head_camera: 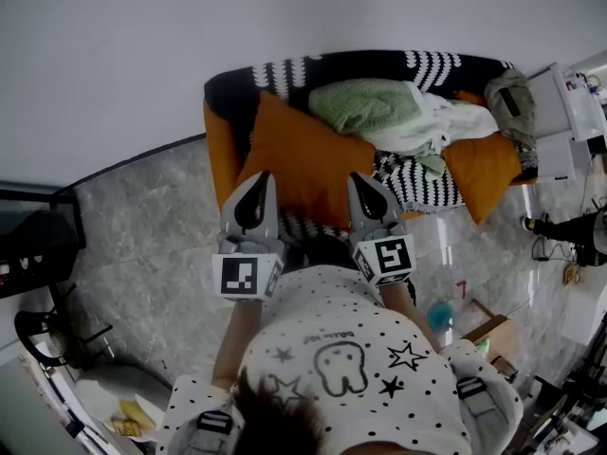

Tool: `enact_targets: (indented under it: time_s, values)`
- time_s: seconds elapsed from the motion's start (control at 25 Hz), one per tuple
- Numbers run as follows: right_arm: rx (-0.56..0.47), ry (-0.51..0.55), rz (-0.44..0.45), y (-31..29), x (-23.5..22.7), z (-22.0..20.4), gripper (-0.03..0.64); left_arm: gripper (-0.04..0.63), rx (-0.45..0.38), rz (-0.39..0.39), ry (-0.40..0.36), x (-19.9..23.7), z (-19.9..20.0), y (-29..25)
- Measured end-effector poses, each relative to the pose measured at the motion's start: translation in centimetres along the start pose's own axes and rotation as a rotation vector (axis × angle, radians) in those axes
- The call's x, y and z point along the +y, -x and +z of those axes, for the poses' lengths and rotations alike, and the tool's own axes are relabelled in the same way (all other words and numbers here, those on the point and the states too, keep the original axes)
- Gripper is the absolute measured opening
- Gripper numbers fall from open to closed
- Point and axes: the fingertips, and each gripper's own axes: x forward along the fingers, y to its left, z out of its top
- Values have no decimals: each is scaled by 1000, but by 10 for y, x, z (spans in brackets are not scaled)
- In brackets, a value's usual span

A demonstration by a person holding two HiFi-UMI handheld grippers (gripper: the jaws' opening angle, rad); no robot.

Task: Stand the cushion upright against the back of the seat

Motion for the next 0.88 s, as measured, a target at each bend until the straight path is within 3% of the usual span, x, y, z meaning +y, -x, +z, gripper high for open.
enact_targets:
  time_s: [0.48, 0.88]
  values:
    - [-3, 21, 102, -36, -37, 8, -5, -3, -27, 158, -11, 2, 0, -13]
    - [36, 6, 165, -45, -55, 3, -5, -3, -11, 189, -2, -11, -6, -30]
